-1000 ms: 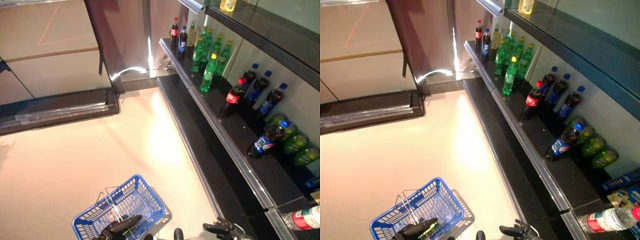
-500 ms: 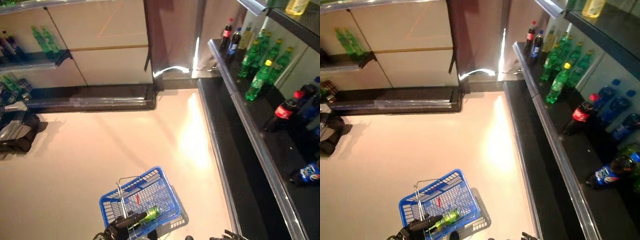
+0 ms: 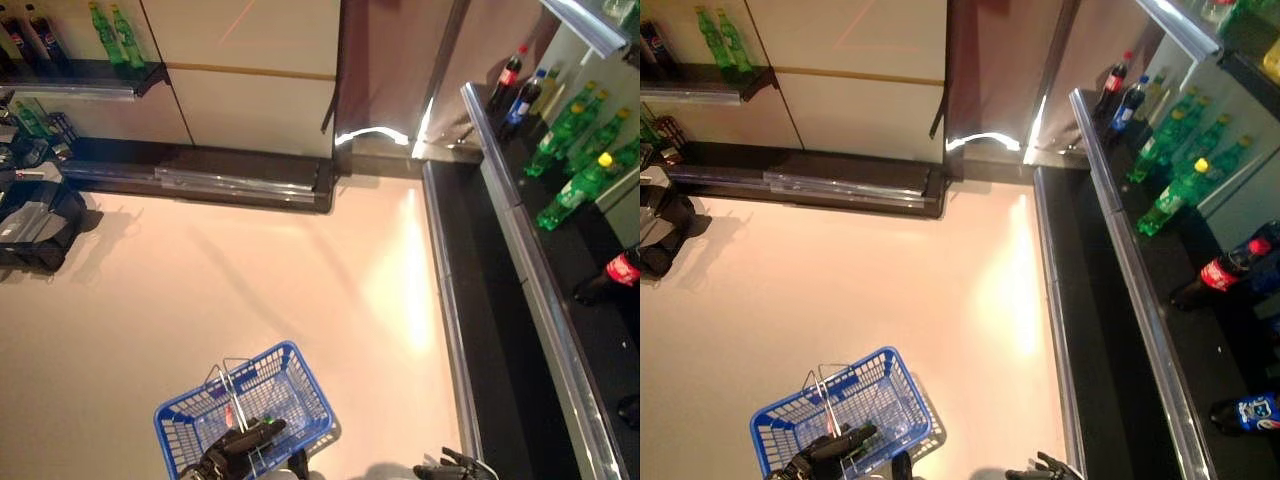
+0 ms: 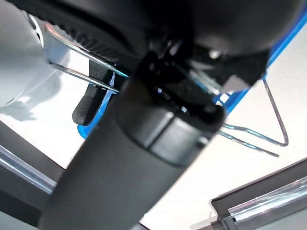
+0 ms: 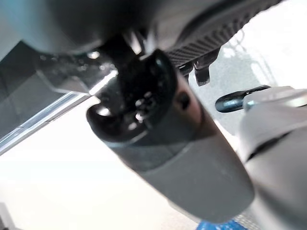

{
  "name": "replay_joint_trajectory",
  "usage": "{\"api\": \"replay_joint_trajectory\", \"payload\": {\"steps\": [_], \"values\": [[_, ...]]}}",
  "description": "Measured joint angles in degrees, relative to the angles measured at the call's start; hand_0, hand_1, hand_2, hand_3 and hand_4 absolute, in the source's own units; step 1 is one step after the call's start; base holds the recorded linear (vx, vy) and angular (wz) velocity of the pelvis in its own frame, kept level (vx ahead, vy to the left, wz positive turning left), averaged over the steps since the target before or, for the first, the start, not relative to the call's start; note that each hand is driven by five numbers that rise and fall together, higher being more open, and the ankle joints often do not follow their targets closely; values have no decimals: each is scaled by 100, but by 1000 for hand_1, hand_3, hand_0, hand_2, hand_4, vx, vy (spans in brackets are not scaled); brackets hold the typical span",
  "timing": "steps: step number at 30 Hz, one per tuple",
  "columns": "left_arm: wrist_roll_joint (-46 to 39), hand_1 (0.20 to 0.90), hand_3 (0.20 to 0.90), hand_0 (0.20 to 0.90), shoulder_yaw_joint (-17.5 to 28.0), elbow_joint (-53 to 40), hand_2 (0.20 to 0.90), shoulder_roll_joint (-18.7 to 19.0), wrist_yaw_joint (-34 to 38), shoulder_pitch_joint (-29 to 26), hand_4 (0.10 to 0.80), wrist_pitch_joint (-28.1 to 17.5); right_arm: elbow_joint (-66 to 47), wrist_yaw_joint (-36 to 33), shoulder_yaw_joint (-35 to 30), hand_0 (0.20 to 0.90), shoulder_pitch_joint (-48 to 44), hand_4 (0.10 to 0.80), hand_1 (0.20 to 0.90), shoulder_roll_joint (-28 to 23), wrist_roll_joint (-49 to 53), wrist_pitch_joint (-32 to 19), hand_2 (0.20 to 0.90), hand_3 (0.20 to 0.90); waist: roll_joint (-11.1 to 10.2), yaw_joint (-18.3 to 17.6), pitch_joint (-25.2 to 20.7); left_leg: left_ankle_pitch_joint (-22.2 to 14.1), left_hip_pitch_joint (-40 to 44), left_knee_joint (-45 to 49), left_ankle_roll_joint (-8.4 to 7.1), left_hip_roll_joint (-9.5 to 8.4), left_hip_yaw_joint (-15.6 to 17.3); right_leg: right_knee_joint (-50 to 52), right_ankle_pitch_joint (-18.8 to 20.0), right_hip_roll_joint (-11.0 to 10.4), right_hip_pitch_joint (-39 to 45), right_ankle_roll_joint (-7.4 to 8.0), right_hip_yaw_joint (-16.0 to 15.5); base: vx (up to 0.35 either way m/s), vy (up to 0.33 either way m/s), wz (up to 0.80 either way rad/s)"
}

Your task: Pick up the drink and place into the basket.

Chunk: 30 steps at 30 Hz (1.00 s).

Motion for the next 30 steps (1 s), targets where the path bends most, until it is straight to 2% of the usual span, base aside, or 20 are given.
{"api": "replay_joint_trajectory", "payload": {"steps": [2, 3, 5, 7, 10, 12, 15, 16, 18, 20, 21, 22, 23, 24, 25, 26, 28, 30], "values": [[0, 300, 200, 300, -18, 22, 300, 46, 2, -1, 100, 82, -44, 13, -39, 900, -5, 800, 900, 2, 4, -7, 900, 900, -10, -13, 3, -57, 76, 1, 93, -41, 11, 1370, -13, -134, -610, 144, 316, 149, 142, 5], [-1, 300, 200, 300, -25, 42, 300, 71, 2, 4, 100, 123, -40, 41, -120, 900, 12, 800, 900, 7, 22, -6, 900, 900, -30, -21, -15, -94, 135, 0, 143, -70, -6, 1879, 15, -187, -828, 125, 413, 203, 129, 12], [-2, 300, 200, 300, -42, 46, 300, 72, 12, 23, 100, 162, -52, 100, -150, 900, -10, 800, 900, -4, 23, -17, 900, 900, -28, -6, -29, -215, 215, -6, 252, -108, -25, 2211, 10, -214, -1112, 117, 392, 194, 45, 8], [-1, 300, 200, 300, -109, 46, 300, 48, 19, 23, 100, 182, -59, 117, -153, 900, -33, 800, 900, -6, 27, -38, 900, 900, 39, -51, -53, -248, 227, -2, 281, -112, -146, 1877, -13, -231, -1201, 111, 304, 173, -31, 19], [4, 300, 200, 300, -224, 85, 300, 11, 41, 14, 100, 177, -59, 125, -121, 900, -34, 800, 900, -2, 65, -67, 900, 900, 86, -192, -89, -250, 282, 1, 248, -129, -379, 721, 20, -170, -1206, 77, 282, 235, -87, 40], [53, 300, 200, 300, -233, 180, 300, -63, 47, 3, 100, 153, -60, 137, -84, 900, -14, 800, 900, 30, 162, -141, 900, 900, 136, -372, -150, -282, 317, 1, 225, -140, -657, -541, 306, -93, -1127, 63, 300, 292, -76, 62], [65, 300, 200, 300, -239, 391, 300, -139, 41, -26, 100, 90, -60, 182, -113, 900, -18, 800, 900, 48, 234, -214, 900, 900, 179, -502, -188, -441, 450, 0, 208, -143, -894, -1673, 1073, 5, -1315, 70, 298, 303, -62, 39], [71, 300, 200, 300, -237, 465, 300, -139, 40, -24, 100, 91, -56, 235, -120, 900, -18, 800, 900, 54, 237, -224, 900, 900, 159, -520, -203, -501, 576, 0, 151, -145, -914, -1956, 1344, 18, -1382, 67, 283, 317, -78, 30], [74, 300, 200, 300, -231, 536, 300, -118, 40, 39, 100, 91, -48, 248, -118, 900, -6, 800, 900, 92, 233, -225, 900, 900, 82, -519, -264, -655, 773, -5, 30, -184, -961, -2165, 1512, -18, -1428, 87, 156, 317, -98, 18], [132, 300, 200, 300, -231, 529, 300, -24, -4, 228, 100, 88, -36, 248, -127, 900, 146, 800, 900, 202, 232, -228, 900, 900, -164, -505, -477, -891, 1003, -41, -97, -325, -1136, -2053, 1255, -159, -1394, 243, 137, 361, -152, 41], [154, 300, 200, 300, -233, 542, 300, -63, 4, 288, 100, 91, -20, 245, -243, 900, 249, 800, 900, 220, 254, -225, 900, 900, -83, -509, -560, -1046, 1143, -10, -249, -139, -1360, -1864, 1553, -32, -1307, 102, 166, 400, -201, 62], [173, 300, 200, 300, -245, 539, 300, -59, -18, 288, 100, 91, -24, 240, -251, 900, 309, 800, 900, 205, 253, -231, 900, 900, -9, -528, -576, -1094, 1142, 37, -304, -59, -1422, -1834, 1554, 55, -1264, 100, 175, 411, -259, 89], [284, 300, 200, 300, -259, 495, 300, -96, -79, 256, 100, 87, -25, 230, -256, 900, 316, 800, 900, 128, 267, -232, 900, 900, 139, -552, -567, -1192, 1133, 211, -468, 168, -1572, -1703, 1527, 264, -1160, -6, 203, 331, -238, 69], [316, 300, 200, 300, -261, 497, 300, -108, -78, 231, 100, 87, -27, 229, -255, 900, 315, 800, 900, 106, 276, -228, 900, 900, 165, -567, -553, -1221, 1136, 267, -499, 205, -1576, -1665, 1537, 310, -1129, -143, 227, 237, -193, 67], [381, 300, 200, 300, -261, 497, 300, -122, -78, 218, 100, 79, -20, 225, -255, 900, 304, 800, 900, 78, 290, -214, 900, 900, 185, -560, -548, -1249, 1137, 333, -513, 241, -1536, -1613, 1529, 357, -1090, -471, 218, 176, -155, 44], [449, 300, 200, 300, -254, 494, 300, -147, -78, 202, 100, 50, -37, 218, -249, 900, 261, 800, 900, 26, 303, -201, 900, 900, 268, -559, -518, -1277, 1171, 447, -554, 347, -1390, -1521, 1433, 427, -1031, -578, 144, 173, -180, 33], [492, 300, 200, 300, -239, 495, 300, -141, -78, 191, 100, 37, -52, 218, -240, 900, 167, 800, 900, 12, 305, -200, 900, 900, 276, -569, -491, -1249, 1171, 708, -659, 404, -1165, -1461, 1313, 476, -923, -633, 129, 226, -272, 6], [494, 300, 200, 300, -237, 494, 300, -119, -80, 161, 100, 24, -52, 222, -240, 900, 143, 800, 900, 16, 301, -151, 900, 900, 233, -617, -450, -1289, 1041, 1255, -826, 416, -1128, -1571, 1180, 474, -720, -599, 137, 185, -257, -4]]}}
